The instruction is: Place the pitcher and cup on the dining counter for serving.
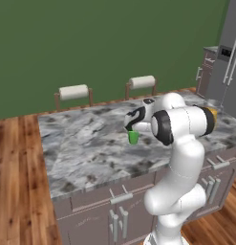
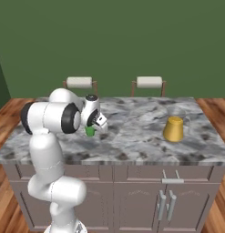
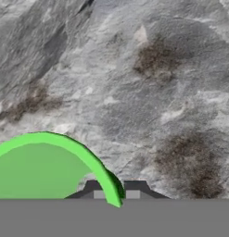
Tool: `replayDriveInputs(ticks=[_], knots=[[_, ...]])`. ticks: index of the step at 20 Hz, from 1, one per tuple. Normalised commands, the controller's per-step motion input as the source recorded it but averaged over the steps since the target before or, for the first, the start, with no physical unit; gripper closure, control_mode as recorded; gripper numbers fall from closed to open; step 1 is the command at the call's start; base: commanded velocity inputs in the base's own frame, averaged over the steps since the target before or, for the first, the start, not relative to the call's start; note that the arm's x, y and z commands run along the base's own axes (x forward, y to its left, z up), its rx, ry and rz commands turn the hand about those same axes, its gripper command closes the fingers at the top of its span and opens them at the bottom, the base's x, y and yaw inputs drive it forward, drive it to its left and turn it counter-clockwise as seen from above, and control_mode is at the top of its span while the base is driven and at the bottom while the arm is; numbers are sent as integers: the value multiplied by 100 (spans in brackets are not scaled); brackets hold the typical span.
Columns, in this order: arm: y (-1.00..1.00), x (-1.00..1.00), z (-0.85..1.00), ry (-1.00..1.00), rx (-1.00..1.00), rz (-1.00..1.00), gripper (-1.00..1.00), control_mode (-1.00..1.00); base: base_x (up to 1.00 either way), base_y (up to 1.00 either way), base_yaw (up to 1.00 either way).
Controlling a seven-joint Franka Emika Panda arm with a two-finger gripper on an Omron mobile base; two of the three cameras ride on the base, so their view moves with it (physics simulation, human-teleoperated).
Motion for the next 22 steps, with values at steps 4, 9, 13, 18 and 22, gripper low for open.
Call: replayDriveInputs(ticks=[4, 9, 13, 18, 22], knots=[[2, 4, -43, 0, 0, 0, 100, -100, 0, 0, 0], [0, 0, -5, 0, 0, 0, -100, -100, 0, 0, 0], [0, -1, 7, -1, 0, 0, -100, -100, 0, 0, 0], [4, -5, 49, -1, 0, 0, -100, -100, 0, 0, 0], [9, -27, 78, -5, -3, 0, -100, -100, 0, 0, 0]])
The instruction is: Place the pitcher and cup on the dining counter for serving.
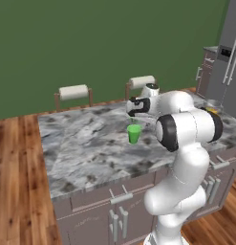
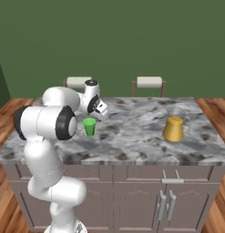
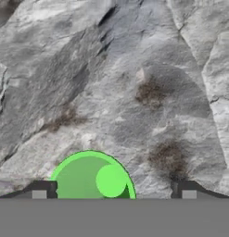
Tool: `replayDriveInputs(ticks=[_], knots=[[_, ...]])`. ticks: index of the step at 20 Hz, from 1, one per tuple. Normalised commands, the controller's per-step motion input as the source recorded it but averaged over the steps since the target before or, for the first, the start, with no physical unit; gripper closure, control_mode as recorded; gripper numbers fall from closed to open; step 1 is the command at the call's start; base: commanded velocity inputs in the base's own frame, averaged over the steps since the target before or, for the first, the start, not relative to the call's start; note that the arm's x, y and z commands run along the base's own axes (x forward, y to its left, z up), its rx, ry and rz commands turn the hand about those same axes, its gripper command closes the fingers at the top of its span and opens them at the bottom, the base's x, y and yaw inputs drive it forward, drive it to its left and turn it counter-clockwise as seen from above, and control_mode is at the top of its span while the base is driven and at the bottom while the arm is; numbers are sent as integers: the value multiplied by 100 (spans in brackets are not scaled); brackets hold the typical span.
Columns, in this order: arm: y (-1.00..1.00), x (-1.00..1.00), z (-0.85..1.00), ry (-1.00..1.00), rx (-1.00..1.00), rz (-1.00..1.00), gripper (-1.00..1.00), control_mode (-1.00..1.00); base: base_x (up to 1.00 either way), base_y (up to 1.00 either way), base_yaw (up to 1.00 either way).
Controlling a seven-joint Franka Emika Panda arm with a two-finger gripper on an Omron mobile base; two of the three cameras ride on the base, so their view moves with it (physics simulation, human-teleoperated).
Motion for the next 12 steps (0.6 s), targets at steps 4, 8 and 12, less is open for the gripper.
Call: replayDriveInputs(ticks=[4, 8, 12], knots=[[21, -62, 92, -16, -9, 0, -100, -100, 0, 0, 0], [29, -94, 94, -25, -11, 0, -100, -100, 0, 0, 0], [40, -100, 73, -29, -11, 0, -100, -100, 0, 0, 0]])
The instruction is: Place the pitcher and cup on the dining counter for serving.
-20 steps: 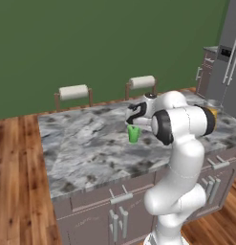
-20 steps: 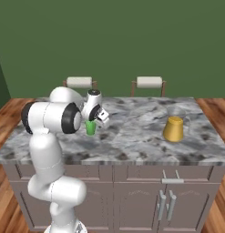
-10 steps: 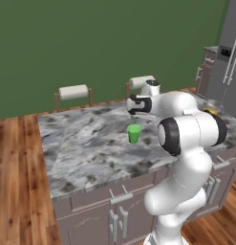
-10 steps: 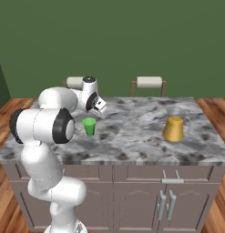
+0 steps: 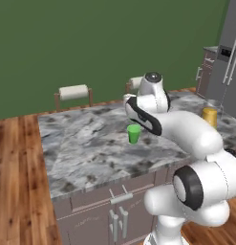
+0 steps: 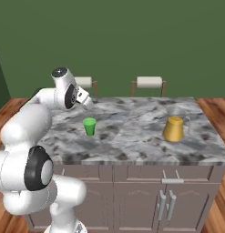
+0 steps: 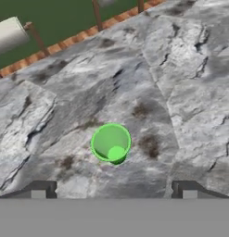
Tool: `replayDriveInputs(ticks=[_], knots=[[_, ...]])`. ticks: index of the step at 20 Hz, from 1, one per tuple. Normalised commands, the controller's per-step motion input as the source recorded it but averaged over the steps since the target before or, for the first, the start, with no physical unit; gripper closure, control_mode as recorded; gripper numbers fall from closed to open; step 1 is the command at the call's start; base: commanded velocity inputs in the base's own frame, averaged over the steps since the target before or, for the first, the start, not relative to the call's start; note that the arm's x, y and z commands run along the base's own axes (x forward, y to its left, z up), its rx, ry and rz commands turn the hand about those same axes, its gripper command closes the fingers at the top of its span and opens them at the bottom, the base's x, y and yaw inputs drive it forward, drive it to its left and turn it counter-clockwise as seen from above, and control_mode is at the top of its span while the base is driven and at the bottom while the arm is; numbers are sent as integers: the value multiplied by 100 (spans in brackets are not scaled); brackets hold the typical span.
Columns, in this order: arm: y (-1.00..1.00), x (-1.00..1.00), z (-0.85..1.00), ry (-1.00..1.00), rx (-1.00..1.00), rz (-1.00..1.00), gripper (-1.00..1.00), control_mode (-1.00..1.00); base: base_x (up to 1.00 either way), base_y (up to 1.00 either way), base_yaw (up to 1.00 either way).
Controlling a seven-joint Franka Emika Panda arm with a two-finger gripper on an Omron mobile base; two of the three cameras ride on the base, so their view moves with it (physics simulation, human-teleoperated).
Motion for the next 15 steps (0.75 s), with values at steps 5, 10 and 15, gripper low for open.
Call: replayDriveInputs(ticks=[5, 10, 15], knots=[[49, -100, 32, -39, -16, 6, -100, -100, 0, 0, 0], [42, -100, 3, -41, -15, 2, -100, -100, 0, 0, 0], [5, -100, 0, -35, -8, 1, -100, -100, 0, 0, 0]])
